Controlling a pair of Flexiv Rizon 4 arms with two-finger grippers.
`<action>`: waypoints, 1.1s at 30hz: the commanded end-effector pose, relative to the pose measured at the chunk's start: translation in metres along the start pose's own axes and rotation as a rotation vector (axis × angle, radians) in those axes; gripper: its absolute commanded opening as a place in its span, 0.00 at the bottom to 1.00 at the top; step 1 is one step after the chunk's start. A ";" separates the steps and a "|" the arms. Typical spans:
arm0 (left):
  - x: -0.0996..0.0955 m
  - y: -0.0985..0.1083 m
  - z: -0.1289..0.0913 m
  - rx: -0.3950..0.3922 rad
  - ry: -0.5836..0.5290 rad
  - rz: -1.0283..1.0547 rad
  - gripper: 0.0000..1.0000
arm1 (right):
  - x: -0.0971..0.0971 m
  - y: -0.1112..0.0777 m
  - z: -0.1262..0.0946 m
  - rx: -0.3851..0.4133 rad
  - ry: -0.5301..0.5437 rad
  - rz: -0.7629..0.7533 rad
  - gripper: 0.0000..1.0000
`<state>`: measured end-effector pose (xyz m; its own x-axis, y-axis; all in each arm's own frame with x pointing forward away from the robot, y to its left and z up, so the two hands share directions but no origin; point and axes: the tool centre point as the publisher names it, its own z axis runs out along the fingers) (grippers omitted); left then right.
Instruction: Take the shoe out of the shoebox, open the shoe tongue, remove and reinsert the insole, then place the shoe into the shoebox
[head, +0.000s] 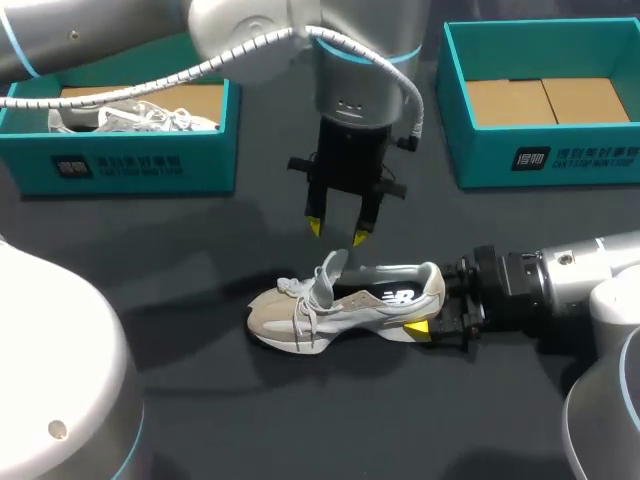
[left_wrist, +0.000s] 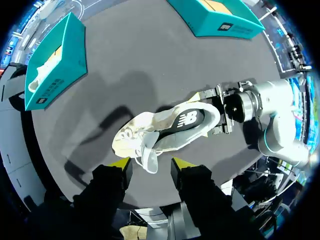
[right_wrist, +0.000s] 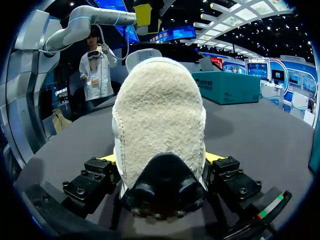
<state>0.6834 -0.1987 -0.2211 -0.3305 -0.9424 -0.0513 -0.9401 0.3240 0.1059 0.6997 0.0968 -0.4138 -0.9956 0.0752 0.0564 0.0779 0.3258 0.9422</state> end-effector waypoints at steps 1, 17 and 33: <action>0.011 -0.008 -0.007 -0.028 0.104 0.594 0.51 | -0.002 -0.001 0.005 0.005 -0.001 0.001 0.00; 0.017 -0.009 -0.007 -0.126 0.104 1.123 0.00 | -0.002 -0.001 0.005 0.005 -0.001 0.001 0.00; 0.043 -0.003 0.035 0.036 0.056 1.670 0.00 | -0.002 -0.001 0.005 0.005 -0.001 0.001 0.00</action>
<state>0.6676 -0.2361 -0.2547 -0.9805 -0.1265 0.1502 -0.1114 0.9882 0.1049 0.6997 0.0968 -0.4137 -0.9956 0.0751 0.0564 0.0779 0.3257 0.9423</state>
